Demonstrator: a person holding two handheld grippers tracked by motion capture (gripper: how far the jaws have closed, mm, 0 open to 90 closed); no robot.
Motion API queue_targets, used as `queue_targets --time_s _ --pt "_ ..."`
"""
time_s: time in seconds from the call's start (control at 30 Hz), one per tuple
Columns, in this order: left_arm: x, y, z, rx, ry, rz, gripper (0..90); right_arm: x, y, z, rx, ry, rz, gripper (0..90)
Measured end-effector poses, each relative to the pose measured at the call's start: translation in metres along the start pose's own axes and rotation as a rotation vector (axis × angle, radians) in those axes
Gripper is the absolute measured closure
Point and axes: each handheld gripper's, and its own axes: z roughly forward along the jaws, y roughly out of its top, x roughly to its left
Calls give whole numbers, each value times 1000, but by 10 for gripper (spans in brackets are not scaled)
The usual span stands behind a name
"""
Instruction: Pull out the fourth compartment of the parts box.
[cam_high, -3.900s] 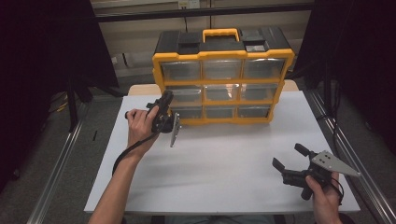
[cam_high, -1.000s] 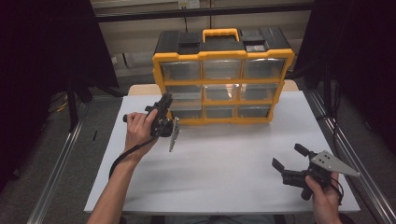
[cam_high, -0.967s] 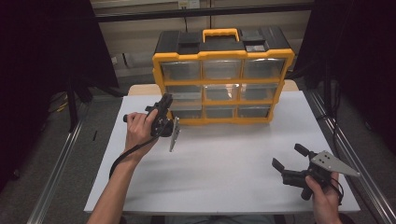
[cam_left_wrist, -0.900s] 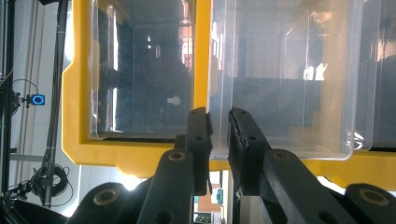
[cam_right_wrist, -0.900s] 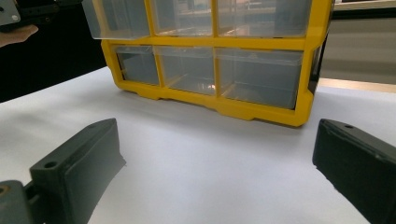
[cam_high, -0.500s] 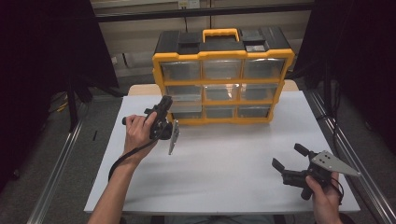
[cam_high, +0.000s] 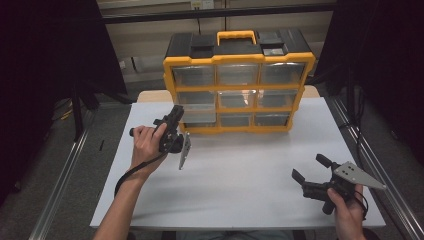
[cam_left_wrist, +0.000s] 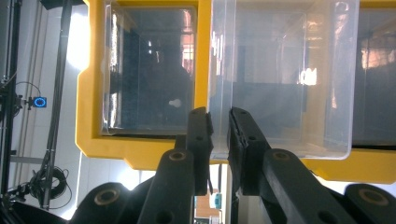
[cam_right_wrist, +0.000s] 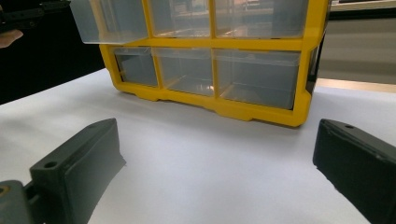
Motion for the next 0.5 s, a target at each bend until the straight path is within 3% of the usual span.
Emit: queue_targets --time_s 0.17,0.5 --pt "1 1 -2 -11 19 2 796 1 0 0 -5 -1 4 8" --pt "0 2 -10 -14 13 15 797 1 0 -1 0 0 0 7"
